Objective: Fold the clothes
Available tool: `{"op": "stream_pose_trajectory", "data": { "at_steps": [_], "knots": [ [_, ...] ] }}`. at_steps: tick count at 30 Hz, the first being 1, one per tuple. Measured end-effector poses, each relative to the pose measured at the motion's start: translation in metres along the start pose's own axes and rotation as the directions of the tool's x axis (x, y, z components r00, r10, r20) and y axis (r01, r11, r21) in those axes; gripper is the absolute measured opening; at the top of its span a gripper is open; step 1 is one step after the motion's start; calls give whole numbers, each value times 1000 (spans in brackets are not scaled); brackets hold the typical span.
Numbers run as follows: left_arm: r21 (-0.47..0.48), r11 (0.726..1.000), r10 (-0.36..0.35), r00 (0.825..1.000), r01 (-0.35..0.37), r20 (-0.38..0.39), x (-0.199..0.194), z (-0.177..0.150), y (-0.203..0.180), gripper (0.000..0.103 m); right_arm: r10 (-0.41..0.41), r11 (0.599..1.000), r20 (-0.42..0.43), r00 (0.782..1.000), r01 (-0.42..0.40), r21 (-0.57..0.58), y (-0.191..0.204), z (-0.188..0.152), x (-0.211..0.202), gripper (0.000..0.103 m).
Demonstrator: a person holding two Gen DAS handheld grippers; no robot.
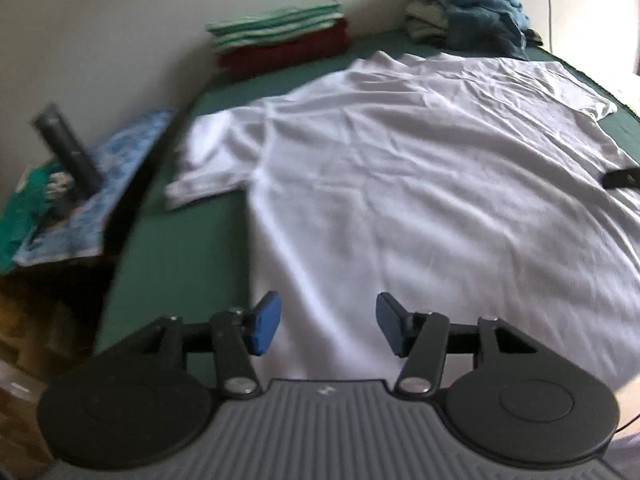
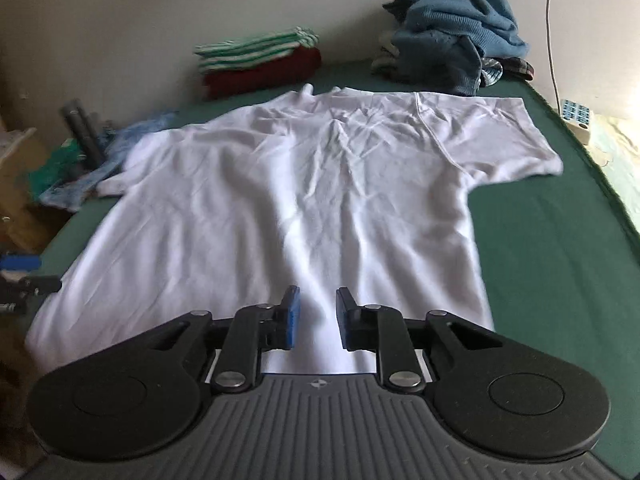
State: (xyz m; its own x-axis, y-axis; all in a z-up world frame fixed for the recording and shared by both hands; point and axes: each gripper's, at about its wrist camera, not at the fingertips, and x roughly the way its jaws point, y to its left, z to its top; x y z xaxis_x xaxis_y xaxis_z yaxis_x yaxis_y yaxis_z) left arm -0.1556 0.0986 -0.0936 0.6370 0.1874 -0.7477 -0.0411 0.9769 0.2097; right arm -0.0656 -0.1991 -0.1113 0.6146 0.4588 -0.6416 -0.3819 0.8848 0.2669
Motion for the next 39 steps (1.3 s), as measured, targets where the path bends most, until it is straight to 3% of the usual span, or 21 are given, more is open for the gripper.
{"op": "stream_pose_trajectory", "data": {
  "at_steps": [2, 5, 7, 8, 10, 12, 14, 16, 19, 20, 23, 24, 25, 26, 28, 31, 34, 36, 37, 38, 39],
  "knots": [
    [-3, 1000, -11, 1000, 11, -4, 14, 8, 2, 57, -26, 999, 7, 1000, 26, 48, -1, 11, 16, 20],
    [9, 999, -34, 999, 34, 9, 26, 19, 10, 70, -135, 985, 9, 991, 133, 114, -20, 23, 31, 16],
    [16, 999, -49, 999, 49, 17, 34, 27, 16, 72, -223, 966, 28, 974, 217, 142, -36, 27, 32, 6],
    [20, 998, -57, 998, 57, 21, 38, 31, 19, 71, -289, 947, 34, 957, 281, 154, -44, 28, 30, 7],
    [28, 997, -73, 997, 72, 28, 46, 39, 25, 63, -345, 916, 17, 939, 332, 226, -56, 31, 24, 1],
    [37, 996, -88, 995, 87, 36, 54, 47, 30, 60, -328, 915, 35, 944, 308, 260, -51, 39, 24, 16],
    [45, 994, -104, 994, 102, 44, 61, 54, 36, 61, -308, 921, 60, 950, 282, 268, -43, 48, 27, 17],
    [54, 992, -120, 992, 117, 51, 69, 62, 41, 61, -324, 917, 53, 945, 299, 264, -48, 55, 37, 30],
    [82, 993, -93, 994, 88, 58, 90, 73, 37, 62, -347, 910, 42, 937, 325, 258, -54, 67, 53, 30],
    [86, 994, -79, 995, 74, 60, 96, 76, 37, 68, -355, 907, 39, 934, 334, 255, -56, 70, 58, 30],
    [95, 995, -39, 997, 33, 65, 113, 84, 38, 74, -378, 899, 29, 925, 360, 249, -62, 81, 74, 16],
    [87, 996, -20, 998, 14, 62, 116, 86, 42, 73, -386, 896, 25, 922, 369, 246, -64, 85, 79, 14],
    [79, 997, 0, 998, -5, 58, 119, 88, 46, 71, -394, 893, 22, 919, 377, 244, -66, 89, 84, 0],
    [59, 998, 2, 999, -4, 50, 122, 94, 52, 63, -402, 891, 19, 916, 386, 241, -68, 93, 89, 0],
    [32, 999, 18, 999, -19, 38, 132, 108, 59, 59, -350, 905, 37, 936, 327, 271, -69, 105, 93, 15],
    [9, 998, 62, 998, -62, 30, 152, 130, 62, 60, -186, 962, 52, 981, 171, 215, -50, 129, 113, 15],
    [-14, 994, 105, 994, -105, 20, 173, 153, 65, 53, -77, 983, 12, 997, 74, 169, -32, 146, 152, 16],
    [-28, 991, 134, 991, -134, 13, 186, 167, 67, 44, -61, 985, -13, 998, 62, 160, -37, 154, 174, 16],
    [-41, 987, 155, 988, -154, 7, 193, 168, 72, 44, -70, 986, -16, 997, 71, 153, -44, 158, 181, 8],
    [-53, 983, 175, 985, -175, 1, 199, 169, 78, 50, -79, 986, -10, 997, 79, 148, -53, 160, 183, 1],
    [-64, 979, 192, 981, -191, 12, 200, 168, 83, 55, -94, 985, -4, 996, 94, 147, -66, 163, 182, 2]
  ]
}}
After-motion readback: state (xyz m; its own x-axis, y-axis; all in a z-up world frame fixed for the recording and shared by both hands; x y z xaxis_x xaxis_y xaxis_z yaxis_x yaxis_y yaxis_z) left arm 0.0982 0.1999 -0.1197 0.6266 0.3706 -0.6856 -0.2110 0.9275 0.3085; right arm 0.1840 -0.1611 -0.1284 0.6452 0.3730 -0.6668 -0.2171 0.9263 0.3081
